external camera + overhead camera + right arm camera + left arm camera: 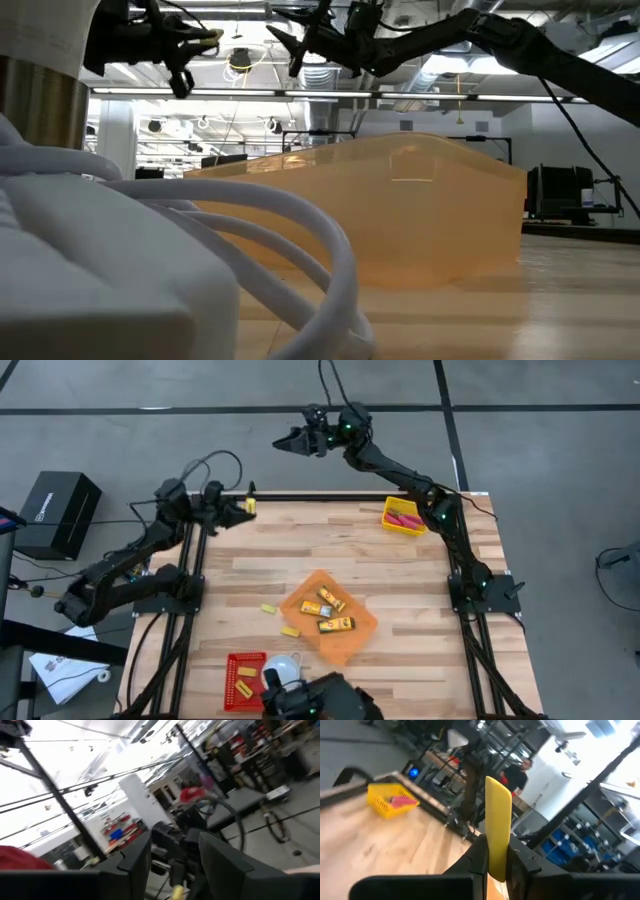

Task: Pick & Place School Supplies
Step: Put the yellow eraser into the red bin

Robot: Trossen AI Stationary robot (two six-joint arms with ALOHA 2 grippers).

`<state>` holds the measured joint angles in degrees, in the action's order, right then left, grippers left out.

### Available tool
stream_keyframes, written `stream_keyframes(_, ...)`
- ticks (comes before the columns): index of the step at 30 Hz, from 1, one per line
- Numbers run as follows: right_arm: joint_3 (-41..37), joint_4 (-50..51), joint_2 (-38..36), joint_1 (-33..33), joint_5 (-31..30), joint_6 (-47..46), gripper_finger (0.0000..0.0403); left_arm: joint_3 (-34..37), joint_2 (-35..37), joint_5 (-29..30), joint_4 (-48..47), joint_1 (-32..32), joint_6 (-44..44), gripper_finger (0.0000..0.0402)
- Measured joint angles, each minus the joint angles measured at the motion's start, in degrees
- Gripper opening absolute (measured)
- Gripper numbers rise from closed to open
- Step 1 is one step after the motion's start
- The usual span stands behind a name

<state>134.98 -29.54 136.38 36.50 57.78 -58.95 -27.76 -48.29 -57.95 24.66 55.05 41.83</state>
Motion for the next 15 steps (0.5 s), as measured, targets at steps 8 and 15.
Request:
stream_keyframes(8, 0.0, -4.4, 0.0, 1.6, 7.0, -6.1, 0.0152, 6.8, 5.7, 17.2, -13.8, -20.9, -1.1, 0.0025)
stream_keyframes(15, 0.0, -9.2, 0.0, 1.6, 7.0, -7.1, 0.0151, 8.1, 7.9, 32.1, -18.4, -41.2, 6.4, 0.0025)
